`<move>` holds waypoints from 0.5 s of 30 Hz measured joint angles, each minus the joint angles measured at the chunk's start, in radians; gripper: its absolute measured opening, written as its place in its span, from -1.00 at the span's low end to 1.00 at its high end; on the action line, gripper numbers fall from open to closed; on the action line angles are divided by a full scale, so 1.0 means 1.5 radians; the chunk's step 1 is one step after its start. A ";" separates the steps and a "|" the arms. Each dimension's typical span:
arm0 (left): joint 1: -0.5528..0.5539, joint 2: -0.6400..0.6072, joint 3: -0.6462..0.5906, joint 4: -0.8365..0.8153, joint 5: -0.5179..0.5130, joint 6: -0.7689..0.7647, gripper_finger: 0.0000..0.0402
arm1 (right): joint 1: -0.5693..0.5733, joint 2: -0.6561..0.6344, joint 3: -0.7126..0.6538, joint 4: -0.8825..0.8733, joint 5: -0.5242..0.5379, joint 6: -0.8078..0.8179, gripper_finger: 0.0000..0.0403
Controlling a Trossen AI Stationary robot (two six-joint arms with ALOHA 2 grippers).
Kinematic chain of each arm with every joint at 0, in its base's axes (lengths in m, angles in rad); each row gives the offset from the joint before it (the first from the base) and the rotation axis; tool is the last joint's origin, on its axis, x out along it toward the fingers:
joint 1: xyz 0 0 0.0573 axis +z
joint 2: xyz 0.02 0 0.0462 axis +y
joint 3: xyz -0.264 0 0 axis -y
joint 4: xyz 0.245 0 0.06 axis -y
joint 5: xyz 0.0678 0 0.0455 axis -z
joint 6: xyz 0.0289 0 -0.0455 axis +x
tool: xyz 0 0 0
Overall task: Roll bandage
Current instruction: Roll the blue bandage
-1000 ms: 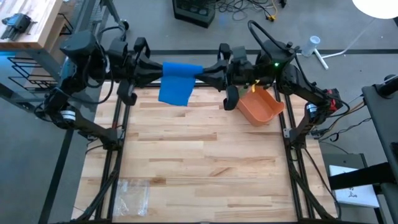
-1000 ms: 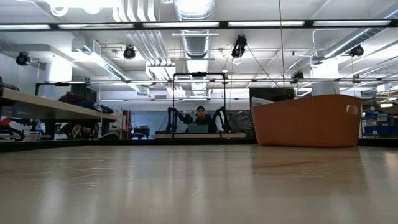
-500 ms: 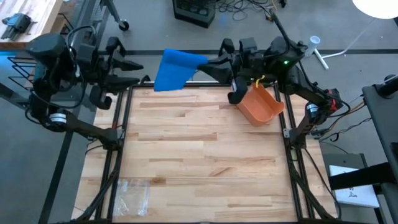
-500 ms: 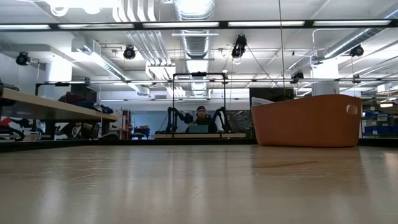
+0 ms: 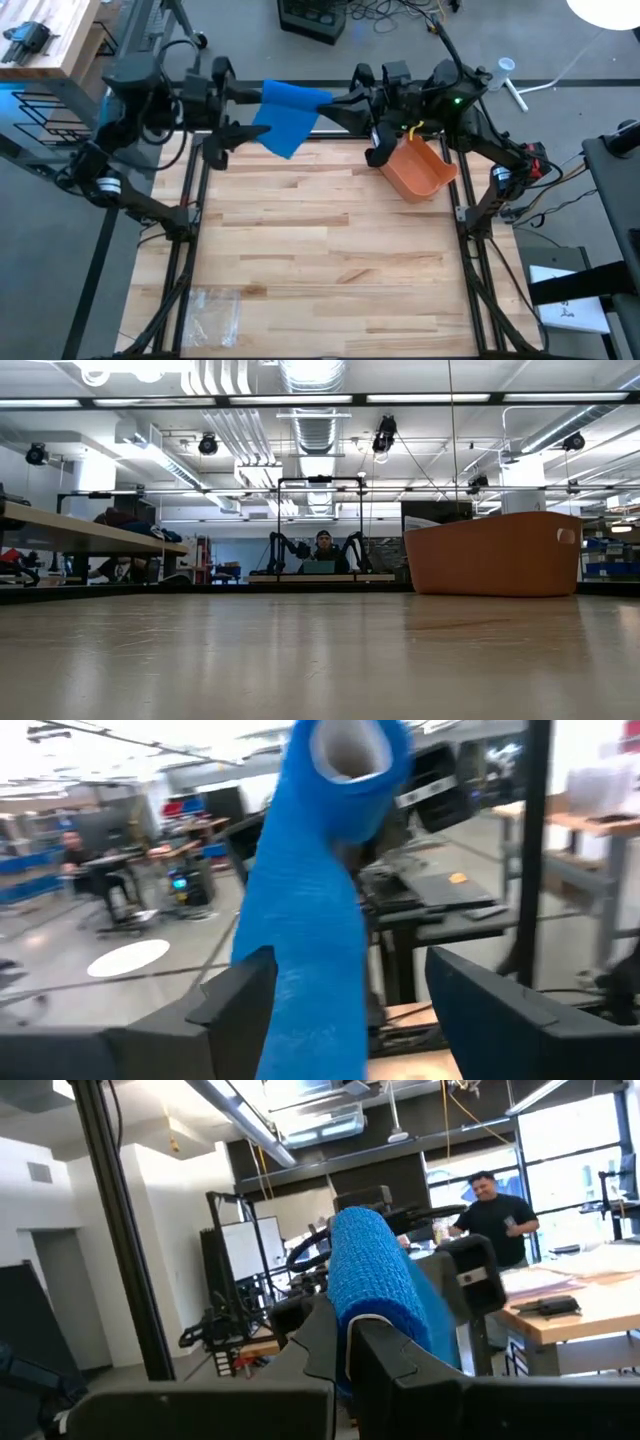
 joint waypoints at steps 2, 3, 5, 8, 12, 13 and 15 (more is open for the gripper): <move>0.000 0.001 0.000 0.001 -0.009 0.015 0.27 | 0.000 0.000 0.000 0.000 -0.001 0.000 -0.98; 0.000 -0.002 0.000 -0.001 -0.009 0.020 0.29 | 0.000 0.000 0.000 0.000 -0.003 0.000 -0.98; 0.000 -0.013 0.000 -0.002 -0.009 0.025 0.31 | 0.000 0.000 0.000 0.000 -0.003 0.000 -0.98; 0.000 -0.039 0.002 -0.026 -0.009 0.029 0.32 | 0.000 0.000 0.000 -0.002 -0.003 -0.001 -0.99; 0.000 -0.065 0.002 -0.043 -0.015 0.032 0.28 | 0.000 0.000 0.000 -0.001 -0.017 -0.008 -0.99; 0.000 -0.066 0.002 -0.042 -0.015 0.032 0.26 | 0.000 0.000 0.000 -0.004 -0.017 -0.014 -0.99; 0.004 -0.065 0.002 -0.044 -0.015 0.033 0.24 | -0.001 0.001 0.000 -0.007 -0.016 -0.018 -0.99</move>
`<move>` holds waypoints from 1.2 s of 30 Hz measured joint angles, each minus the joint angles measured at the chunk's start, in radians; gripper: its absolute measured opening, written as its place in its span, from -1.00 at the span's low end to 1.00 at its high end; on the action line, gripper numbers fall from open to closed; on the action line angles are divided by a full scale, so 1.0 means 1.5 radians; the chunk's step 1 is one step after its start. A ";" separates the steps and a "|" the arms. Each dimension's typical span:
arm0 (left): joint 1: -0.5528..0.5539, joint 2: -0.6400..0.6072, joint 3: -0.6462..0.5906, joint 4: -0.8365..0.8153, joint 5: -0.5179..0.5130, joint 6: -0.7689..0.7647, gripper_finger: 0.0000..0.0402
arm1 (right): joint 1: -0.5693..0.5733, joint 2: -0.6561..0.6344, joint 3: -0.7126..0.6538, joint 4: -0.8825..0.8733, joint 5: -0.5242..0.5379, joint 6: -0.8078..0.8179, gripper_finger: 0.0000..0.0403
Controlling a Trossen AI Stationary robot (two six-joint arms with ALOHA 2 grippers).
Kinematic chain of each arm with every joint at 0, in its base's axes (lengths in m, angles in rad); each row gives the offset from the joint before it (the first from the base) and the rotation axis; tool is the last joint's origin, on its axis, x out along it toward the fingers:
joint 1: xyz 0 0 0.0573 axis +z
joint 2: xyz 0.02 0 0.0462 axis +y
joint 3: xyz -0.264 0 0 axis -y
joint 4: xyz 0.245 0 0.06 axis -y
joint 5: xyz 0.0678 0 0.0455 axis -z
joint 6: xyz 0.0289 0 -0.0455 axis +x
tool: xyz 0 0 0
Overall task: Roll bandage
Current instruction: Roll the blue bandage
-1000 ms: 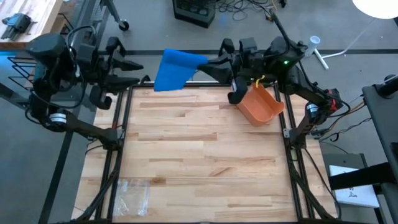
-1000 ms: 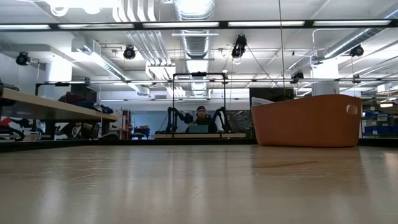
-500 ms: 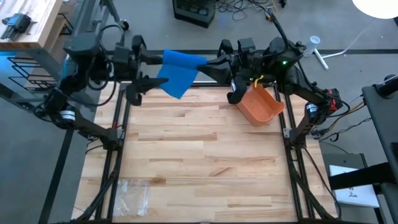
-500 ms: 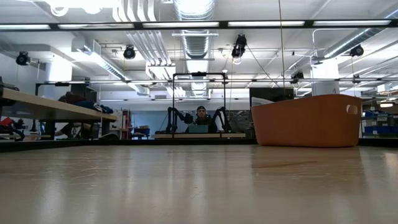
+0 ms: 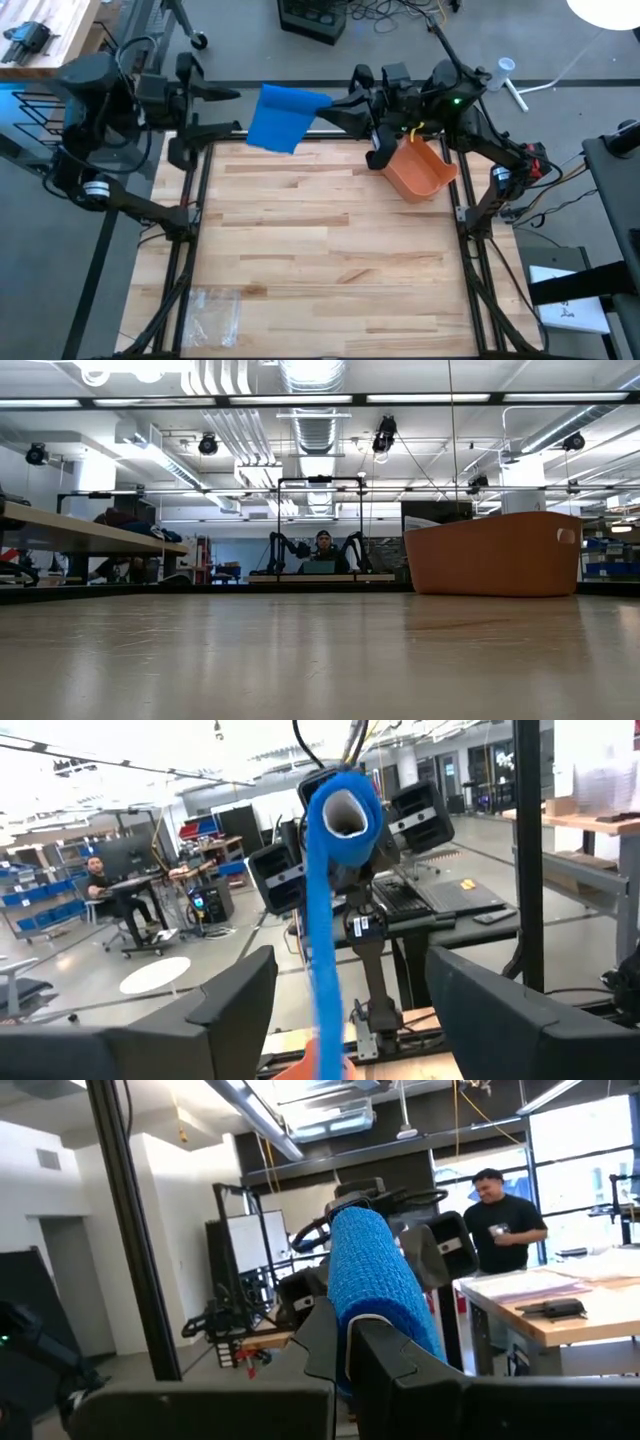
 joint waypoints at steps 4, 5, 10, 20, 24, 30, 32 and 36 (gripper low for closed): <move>0.009 0.024 -0.001 -0.005 0.000 0.001 0.19 | -0.003 0.008 -0.001 0.004 0.001 -0.002 -0.99; 0.009 0.030 -0.001 -0.008 0.000 0.001 0.18 | -0.003 0.009 -0.001 0.002 0.001 -0.006 -0.99; 0.013 0.055 -0.002 0.001 0.001 0.001 0.19 | -0.004 0.011 -0.002 0.001 0.001 -0.012 -0.99; 0.013 0.100 -0.002 0.039 0.000 0.018 -0.06 | -0.004 0.013 -0.002 -0.003 0.001 -0.012 -0.99; 0.013 0.112 -0.002 0.055 -0.018 0.043 -0.53 | -0.004 0.013 -0.002 -0.004 0.000 -0.003 -0.99; 0.018 0.111 -0.002 0.078 -0.112 0.118 -0.95 | -0.002 0.013 -0.002 -0.013 -0.024 0.023 -0.99; 0.022 0.111 -0.002 0.096 -0.137 0.144 -0.99 | -0.002 0.013 -0.002 -0.028 -0.039 0.041 -0.99; 0.044 0.107 -0.002 0.132 -0.149 0.201 -1.00 | -0.002 0.013 -0.002 -0.076 -0.089 0.083 -0.99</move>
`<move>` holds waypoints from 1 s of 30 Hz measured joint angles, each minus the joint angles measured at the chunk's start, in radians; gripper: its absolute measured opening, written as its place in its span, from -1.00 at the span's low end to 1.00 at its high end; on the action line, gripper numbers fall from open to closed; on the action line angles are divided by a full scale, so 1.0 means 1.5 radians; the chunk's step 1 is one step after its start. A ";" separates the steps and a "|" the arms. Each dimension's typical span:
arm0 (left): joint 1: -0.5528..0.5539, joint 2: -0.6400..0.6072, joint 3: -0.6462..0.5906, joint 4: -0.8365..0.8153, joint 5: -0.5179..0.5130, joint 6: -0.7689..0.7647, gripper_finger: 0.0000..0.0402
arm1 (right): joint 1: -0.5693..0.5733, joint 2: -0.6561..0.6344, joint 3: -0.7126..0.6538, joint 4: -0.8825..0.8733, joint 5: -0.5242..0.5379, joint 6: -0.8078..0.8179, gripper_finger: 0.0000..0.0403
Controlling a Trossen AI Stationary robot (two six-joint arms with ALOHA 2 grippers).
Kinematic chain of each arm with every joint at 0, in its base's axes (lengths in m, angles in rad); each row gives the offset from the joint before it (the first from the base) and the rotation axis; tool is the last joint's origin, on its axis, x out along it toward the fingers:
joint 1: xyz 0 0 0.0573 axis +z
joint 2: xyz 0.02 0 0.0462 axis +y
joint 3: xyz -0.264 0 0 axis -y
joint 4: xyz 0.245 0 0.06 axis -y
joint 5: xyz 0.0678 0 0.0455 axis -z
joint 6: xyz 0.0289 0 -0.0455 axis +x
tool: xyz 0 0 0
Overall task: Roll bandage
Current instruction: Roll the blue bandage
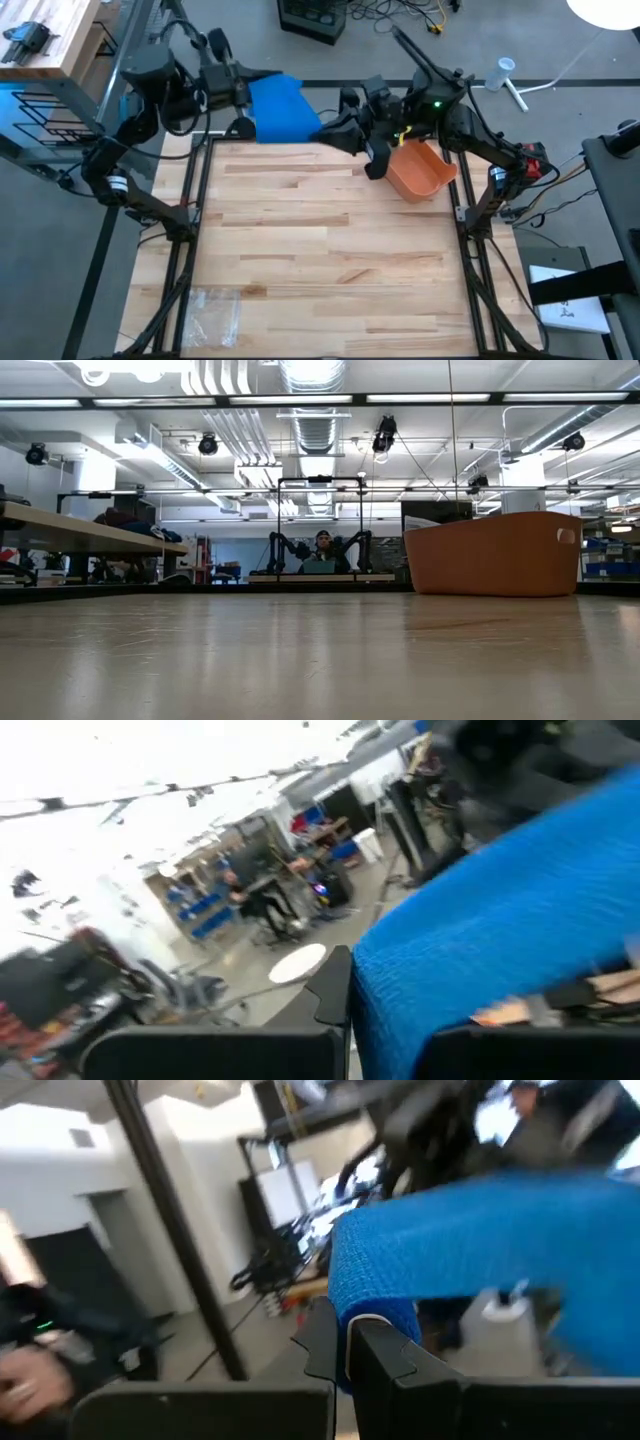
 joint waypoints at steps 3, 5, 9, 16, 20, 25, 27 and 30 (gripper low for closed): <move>0.024 -0.004 0.000 0.004 0.000 -0.001 -1.00 | 0.002 0.000 0.000 -0.034 -0.034 0.033 -0.99; 0.040 -0.005 0.000 0.003 0.024 -0.012 -1.00 | 0.004 0.000 0.000 -0.054 -0.050 0.046 -0.99; 0.072 -0.005 0.000 0.015 0.129 -0.060 -1.00 | 0.008 0.000 0.000 -0.117 -0.068 0.064 -0.99; 0.104 0.026 0.000 0.030 0.159 -0.101 -1.00 | 0.009 0.006 -0.001 -0.170 -0.115 0.082 -0.99; 0.124 0.040 0.000 0.025 0.164 -0.118 -1.00 | 0.012 0.008 -0.001 -0.124 -0.165 0.079 -0.99; 0.139 0.046 0.000 -0.018 0.163 -0.134 -1.00 | 0.015 0.001 0.001 -0.074 -0.160 0.057 -0.99; 0.139 0.043 0.000 -0.021 0.161 -0.135 -1.00 | 0.015 -0.007 0.001 -0.070 -0.135 0.042 -0.99; 0.140 0.033 0.000 -0.022 0.156 -0.147 -1.00 | 0.016 -0.020 0.002 -0.064 -0.092 0.008 -0.99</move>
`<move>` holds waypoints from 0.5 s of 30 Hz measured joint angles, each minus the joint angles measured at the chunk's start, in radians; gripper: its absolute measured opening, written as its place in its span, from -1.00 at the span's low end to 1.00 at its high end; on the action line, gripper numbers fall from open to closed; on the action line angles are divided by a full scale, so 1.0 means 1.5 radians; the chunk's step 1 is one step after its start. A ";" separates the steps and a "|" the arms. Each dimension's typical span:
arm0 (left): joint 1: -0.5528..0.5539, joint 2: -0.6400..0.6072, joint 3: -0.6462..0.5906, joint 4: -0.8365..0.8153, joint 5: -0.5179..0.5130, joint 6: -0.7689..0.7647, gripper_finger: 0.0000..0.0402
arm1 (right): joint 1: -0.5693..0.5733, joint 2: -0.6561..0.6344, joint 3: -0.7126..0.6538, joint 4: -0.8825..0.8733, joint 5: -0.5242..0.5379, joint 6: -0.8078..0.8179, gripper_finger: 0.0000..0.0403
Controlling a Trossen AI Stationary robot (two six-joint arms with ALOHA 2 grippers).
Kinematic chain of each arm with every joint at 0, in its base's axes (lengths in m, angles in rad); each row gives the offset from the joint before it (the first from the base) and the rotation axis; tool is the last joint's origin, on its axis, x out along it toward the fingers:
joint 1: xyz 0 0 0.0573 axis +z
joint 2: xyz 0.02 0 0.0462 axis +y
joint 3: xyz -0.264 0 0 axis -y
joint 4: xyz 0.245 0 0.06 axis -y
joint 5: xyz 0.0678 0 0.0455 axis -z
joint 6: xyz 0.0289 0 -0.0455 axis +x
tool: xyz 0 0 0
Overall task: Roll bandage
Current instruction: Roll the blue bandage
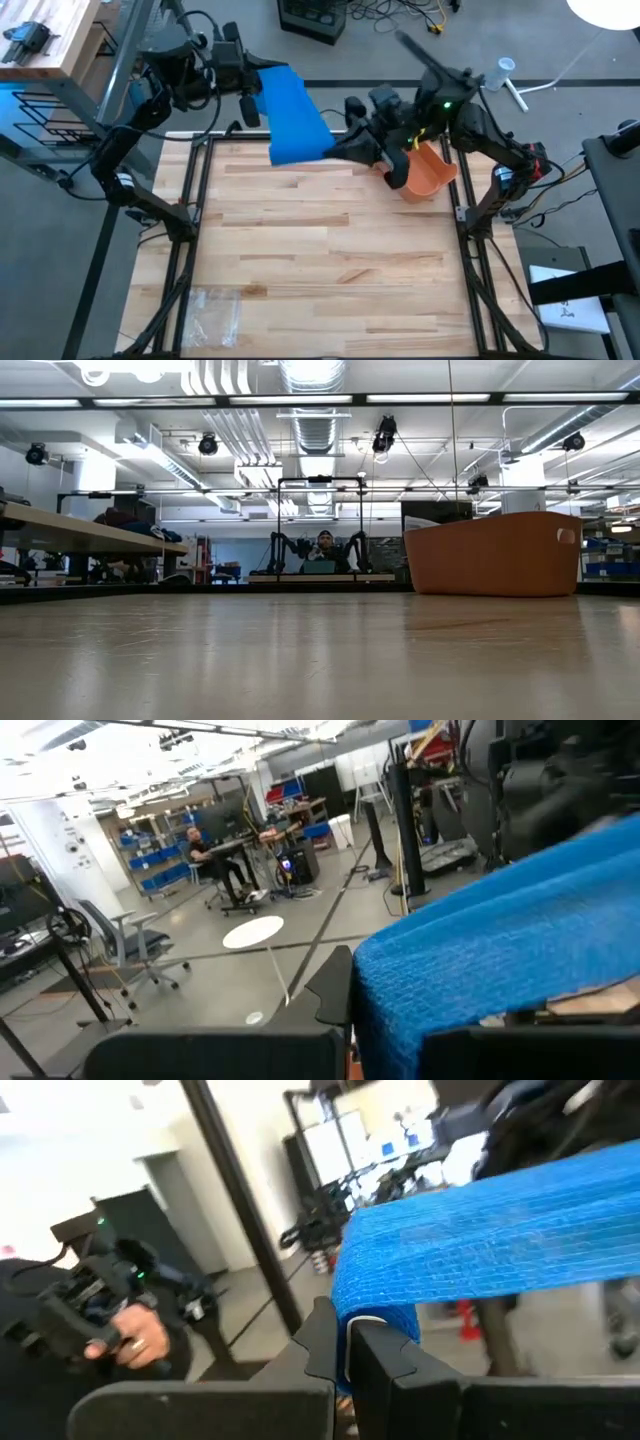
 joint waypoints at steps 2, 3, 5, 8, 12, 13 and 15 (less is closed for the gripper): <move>0.000 -0.003 0.000 -0.003 0.000 -0.008 -1.00 | -0.005 -0.005 0.000 0.018 0.007 -0.008 -0.99; 0.000 -0.004 0.000 -0.009 0.000 -0.009 -1.00 | -0.006 -0.006 0.000 0.027 0.007 -0.010 -0.99; 0.000 -0.005 0.000 -0.023 0.000 -0.010 -1.00 | -0.007 -0.006 0.000 0.053 0.008 -0.017 -0.99; 0.000 -0.003 0.000 -0.041 0.025 -0.030 -1.00 | -0.011 -0.006 0.000 0.112 0.009 -0.028 -0.99; -0.005 0.005 -0.009 -0.045 0.123 -0.072 -1.00 | -0.017 -0.007 0.000 0.175 0.018 -0.034 -0.99; -0.011 0.007 -0.012 -0.045 0.136 -0.078 -1.00 | -0.019 -0.007 0.000 0.184 0.027 -0.035 -0.99; -0.027 0.007 -0.016 -0.046 0.141 -0.085 -1.00 | -0.021 -0.007 0.000 0.187 0.057 -0.047 -0.99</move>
